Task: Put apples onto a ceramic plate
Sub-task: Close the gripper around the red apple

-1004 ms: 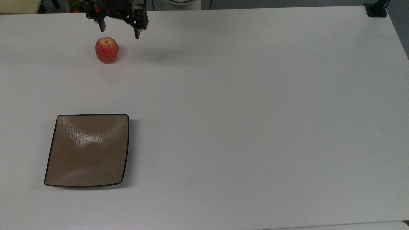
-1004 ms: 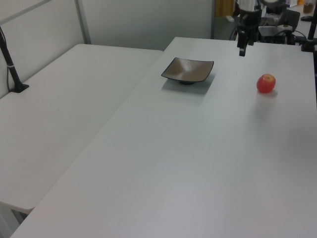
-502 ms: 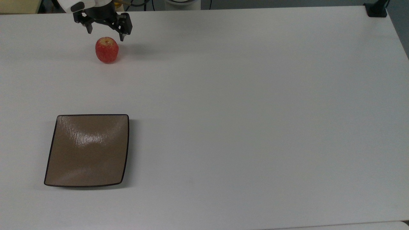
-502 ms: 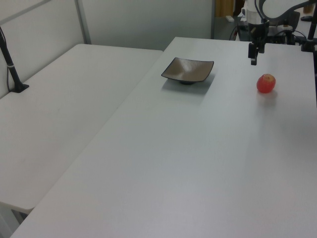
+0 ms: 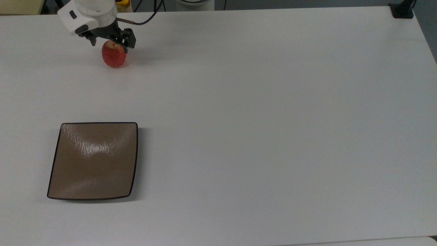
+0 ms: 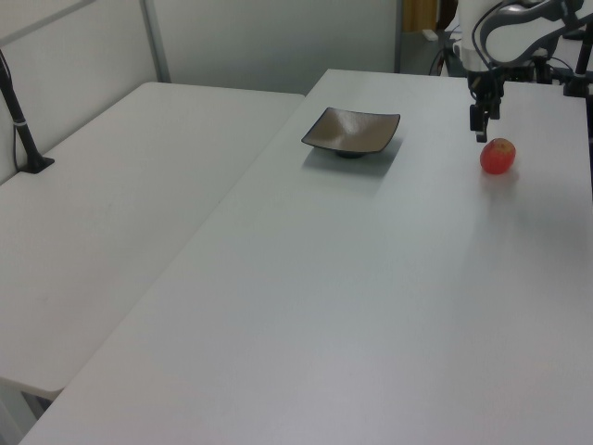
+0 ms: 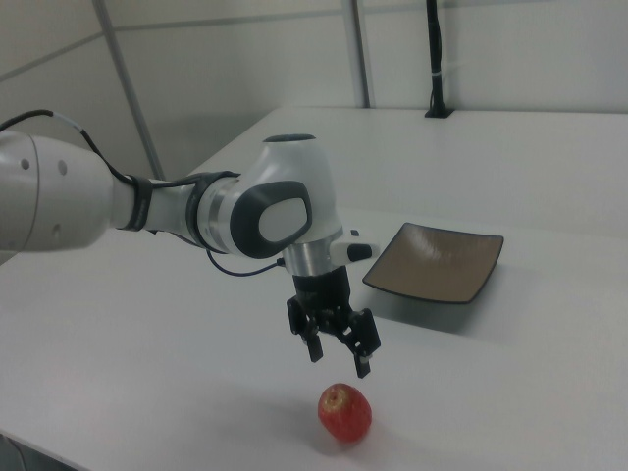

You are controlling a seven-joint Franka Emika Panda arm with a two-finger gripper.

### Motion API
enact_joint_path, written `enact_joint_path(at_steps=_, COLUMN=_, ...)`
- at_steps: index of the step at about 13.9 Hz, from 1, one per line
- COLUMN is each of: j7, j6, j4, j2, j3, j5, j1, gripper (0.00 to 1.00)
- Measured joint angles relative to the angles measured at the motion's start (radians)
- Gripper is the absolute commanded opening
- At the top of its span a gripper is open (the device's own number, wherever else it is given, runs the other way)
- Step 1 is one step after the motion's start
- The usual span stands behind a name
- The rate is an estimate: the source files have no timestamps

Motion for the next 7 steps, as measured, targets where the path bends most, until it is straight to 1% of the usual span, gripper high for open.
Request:
enact_joint_path(at_steps=3, j7=-0.001, j6=0.0, j4=-0.01, j2=0.03, j3=0.0, j5=-0.016, j1=0.0, gripper=1.0)
enact_joint_path(at_steps=7, j7=-0.001, j6=0.0, j4=-0.046, j2=0.039, j3=0.0, j5=-0.043, j1=0.0, gripper=1.0)
